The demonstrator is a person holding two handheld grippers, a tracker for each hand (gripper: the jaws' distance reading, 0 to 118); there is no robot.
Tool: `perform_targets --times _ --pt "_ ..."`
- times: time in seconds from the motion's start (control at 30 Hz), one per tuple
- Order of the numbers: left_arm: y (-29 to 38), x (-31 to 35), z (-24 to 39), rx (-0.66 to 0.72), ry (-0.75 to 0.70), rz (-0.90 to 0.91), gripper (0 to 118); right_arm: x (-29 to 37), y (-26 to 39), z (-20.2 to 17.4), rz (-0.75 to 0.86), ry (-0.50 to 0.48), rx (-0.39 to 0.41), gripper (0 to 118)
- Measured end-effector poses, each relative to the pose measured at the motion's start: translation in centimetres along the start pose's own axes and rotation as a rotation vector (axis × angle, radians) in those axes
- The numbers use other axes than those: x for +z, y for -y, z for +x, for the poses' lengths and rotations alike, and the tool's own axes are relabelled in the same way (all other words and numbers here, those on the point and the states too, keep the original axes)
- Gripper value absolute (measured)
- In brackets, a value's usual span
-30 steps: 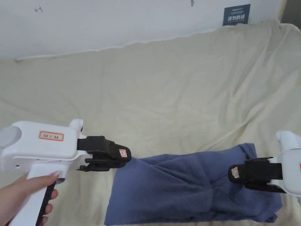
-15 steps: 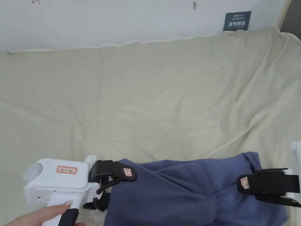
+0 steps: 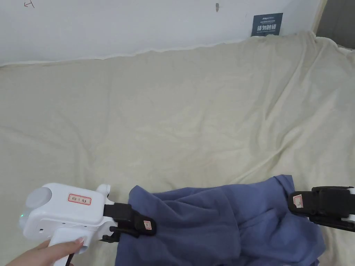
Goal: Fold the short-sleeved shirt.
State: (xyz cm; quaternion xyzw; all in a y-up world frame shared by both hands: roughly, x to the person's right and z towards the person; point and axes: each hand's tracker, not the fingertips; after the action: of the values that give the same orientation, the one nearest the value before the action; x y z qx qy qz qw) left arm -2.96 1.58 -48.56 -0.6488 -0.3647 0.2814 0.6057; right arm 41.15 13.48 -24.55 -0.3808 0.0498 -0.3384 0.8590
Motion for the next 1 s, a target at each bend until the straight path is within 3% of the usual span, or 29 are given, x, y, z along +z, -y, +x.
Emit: perform_targets --times 0.07,0.13,0.23,0.37,0.43,0.6,0.87,0.9,0.93,1.0 --pt "0.0 1.9 1.6 -0.099 -0.125 0.046 8 0.2 0.1 -0.2 0.001 0.001 0.002 0" --pt "0.4 4.6 2.5 -0.140 -0.162 0.067 8 0.4 0.1 -0.5 -0.003 0.004 0.015 0" --pt "0.9 10.5 2.9 -0.091 -0.232 0.133 8 0.2 -0.3 -1.1 0.001 -0.015 0.031 0" --pt "2.0 16.9 4.3 -0.115 -0.480 0.237 8 -0.5 -0.7 -2.0 0.019 -0.046 0.054 0" --pt "2.7 17.6 5.0 -0.105 -0.535 0.221 8 -0.8 -0.8 -2.4 0.028 -0.060 0.062 0" --pt "2.7 12.6 7.9 -0.117 -0.431 0.172 8 -0.7 -0.6 -2.7 0.049 -0.090 0.079 0" --pt "0.2 -4.9 14.0 -0.234 -0.320 -0.088 9 1.6 -0.4 -1.4 0.055 -0.085 0.048 0" --pt "0.2 -6.4 14.7 -0.244 -0.285 -0.108 17 2.0 -0.4 -1.2 0.059 -0.084 0.045 0" --pt "0.2 -7.4 15.0 -0.251 -0.263 -0.124 37 2.3 -0.3 -1.0 0.064 -0.081 0.043 0" --pt "0.2 -8.8 16.0 -0.250 -0.250 -0.126 100 2.8 -0.3 -0.6 0.069 -0.074 0.041 0"
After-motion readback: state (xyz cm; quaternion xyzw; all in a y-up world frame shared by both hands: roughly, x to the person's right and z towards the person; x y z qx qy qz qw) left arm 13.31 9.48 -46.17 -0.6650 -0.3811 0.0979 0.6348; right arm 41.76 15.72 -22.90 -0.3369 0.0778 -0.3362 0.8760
